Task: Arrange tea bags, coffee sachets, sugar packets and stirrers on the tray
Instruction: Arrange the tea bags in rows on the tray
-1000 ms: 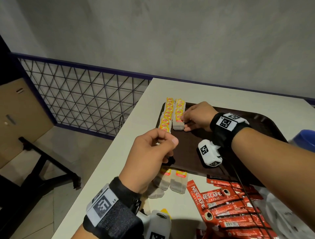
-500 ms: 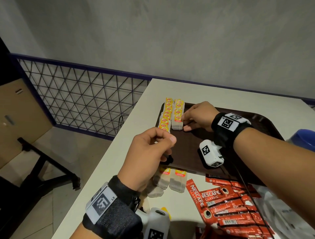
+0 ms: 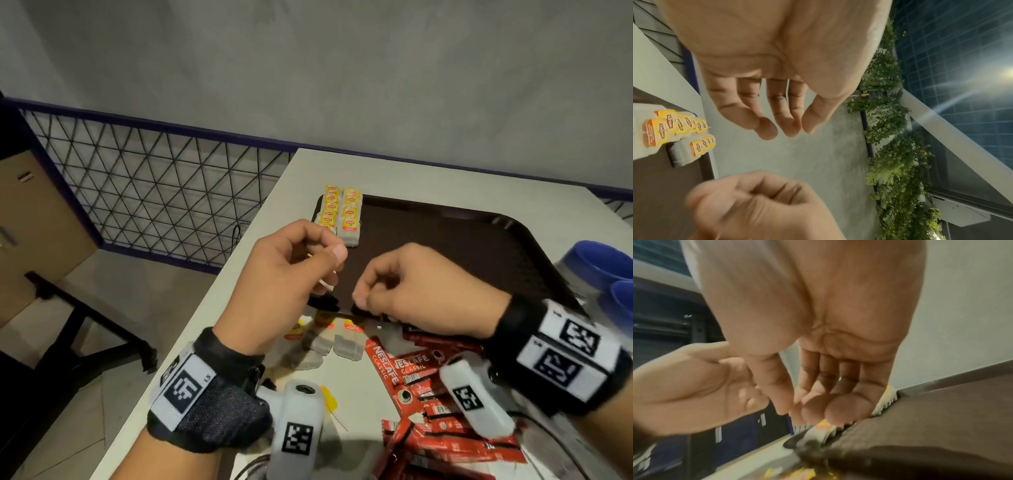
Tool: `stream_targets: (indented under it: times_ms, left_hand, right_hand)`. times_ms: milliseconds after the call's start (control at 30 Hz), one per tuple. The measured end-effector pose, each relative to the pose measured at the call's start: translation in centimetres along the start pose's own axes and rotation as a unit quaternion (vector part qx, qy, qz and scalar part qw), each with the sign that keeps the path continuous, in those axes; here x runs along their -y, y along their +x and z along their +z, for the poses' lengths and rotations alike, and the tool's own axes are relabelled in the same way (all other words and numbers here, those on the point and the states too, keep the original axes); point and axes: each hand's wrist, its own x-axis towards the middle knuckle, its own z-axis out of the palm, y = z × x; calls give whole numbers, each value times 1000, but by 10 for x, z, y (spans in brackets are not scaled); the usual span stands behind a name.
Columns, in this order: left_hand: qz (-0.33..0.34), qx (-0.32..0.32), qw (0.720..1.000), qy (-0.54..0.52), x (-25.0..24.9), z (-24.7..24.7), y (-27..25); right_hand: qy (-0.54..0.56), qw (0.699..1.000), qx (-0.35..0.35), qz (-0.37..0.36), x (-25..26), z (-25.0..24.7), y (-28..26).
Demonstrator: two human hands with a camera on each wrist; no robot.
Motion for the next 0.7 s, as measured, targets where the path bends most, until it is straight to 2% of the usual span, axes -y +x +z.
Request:
stream_targets:
  times_ms: [167, 333, 467, 600, 700]
  left_hand:
    - [-20, -18, 1000, -10, -1, 0, 2]
    - [-36, -31, 999, -12, -3, 7, -1]
    - [-58, -2, 998, -23, -10, 19, -6]
    - [-81, -19, 995, -56, -23, 17, -7]
    - [-91, -54, 992, -72, -42, 8, -9]
  right_hand:
    - [-138, 989, 59, -15, -4, 32, -23]
    - [-152, 986, 70, -24, -3, 40, -40]
    - [-145, 983, 109, -25, -3, 43, -53]
    - [-106, 991, 85, -20, -2, 31, -50]
    - [-132, 990, 57, -13, 1, 25, -43]
